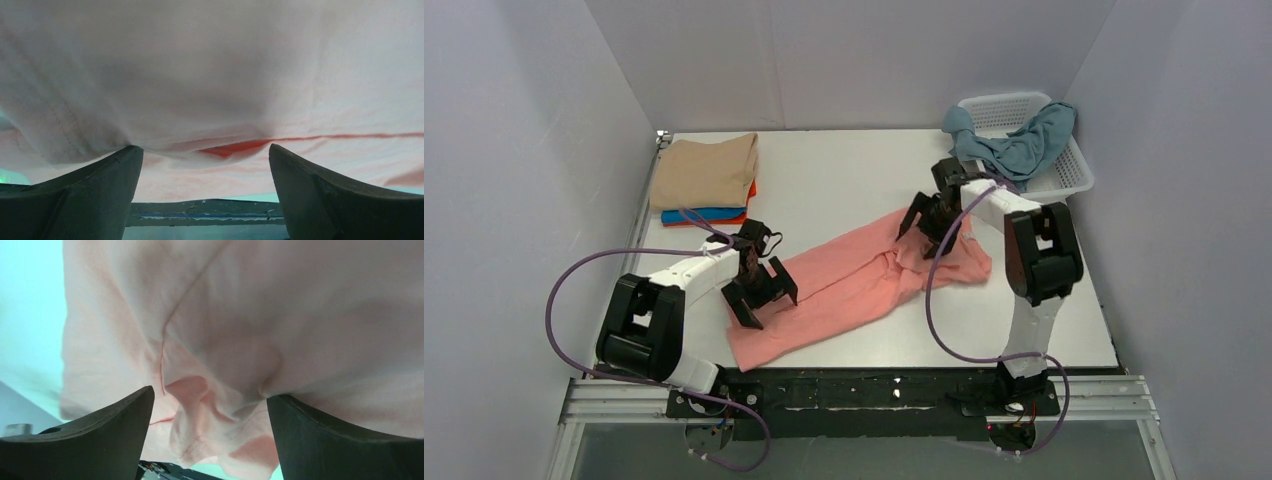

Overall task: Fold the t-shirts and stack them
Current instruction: Rotate the tshirt 90 degrees

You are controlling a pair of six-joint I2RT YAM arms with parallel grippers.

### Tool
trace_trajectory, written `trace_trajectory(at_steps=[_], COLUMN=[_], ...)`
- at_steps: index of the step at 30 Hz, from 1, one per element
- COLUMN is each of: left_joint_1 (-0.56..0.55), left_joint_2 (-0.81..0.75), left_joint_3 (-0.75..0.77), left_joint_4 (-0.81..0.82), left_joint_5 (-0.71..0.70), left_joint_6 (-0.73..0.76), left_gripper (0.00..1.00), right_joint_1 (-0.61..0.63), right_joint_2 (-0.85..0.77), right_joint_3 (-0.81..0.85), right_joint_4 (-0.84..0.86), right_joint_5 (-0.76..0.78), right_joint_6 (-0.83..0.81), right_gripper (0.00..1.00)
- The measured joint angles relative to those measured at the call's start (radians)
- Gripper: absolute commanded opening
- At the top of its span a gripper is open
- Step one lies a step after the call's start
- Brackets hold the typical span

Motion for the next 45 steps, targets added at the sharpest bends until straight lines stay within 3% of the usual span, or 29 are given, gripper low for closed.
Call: trace_trajectory(at_steps=[5,10,17,27,36,45], left_joint_1=[-0.04,-0.142,-0.299,-0.54,-0.584,-0.608], left_joint_2=[-0.017,-0.011,0.153,0.327,0.447,0.399], left_joint_3=[-0.024,-0.026,0.089,0.274,0.424,0.423], left_joint_4=[0.013,0.048,0.057,0.124,0.208,0.234], left_joint_5=[0.036,0.058,0.158,0.24,0.293,0.227], left_joint_6=[-0.06,-0.128,-0.225,-0.331,-0.332,-0.225], left_gripper=[0.98,0.98,0.98,0.98,0.98,0.98], right_joint_1=[0.0,0.0,0.003,0.035,0.046,0.042], right_joint_2=[0.292,0.476,0.751,0.835,0.881,0.816], right_joint_3=[0.434,0.723,1.175,1.244,1.271,1.246], right_joint_4=[-0.027,-0.079,-0.14,0.085,0.266,0.222], right_joint_5=[-0.065,-0.151,-0.28,-0.331,-0.318,-0.253], right_joint_6=[-0.126,-0.203,-0.196,-0.062,-0.035,-0.196], right_gripper=[0.9,0.91,0.93,0.93,0.95,0.97])
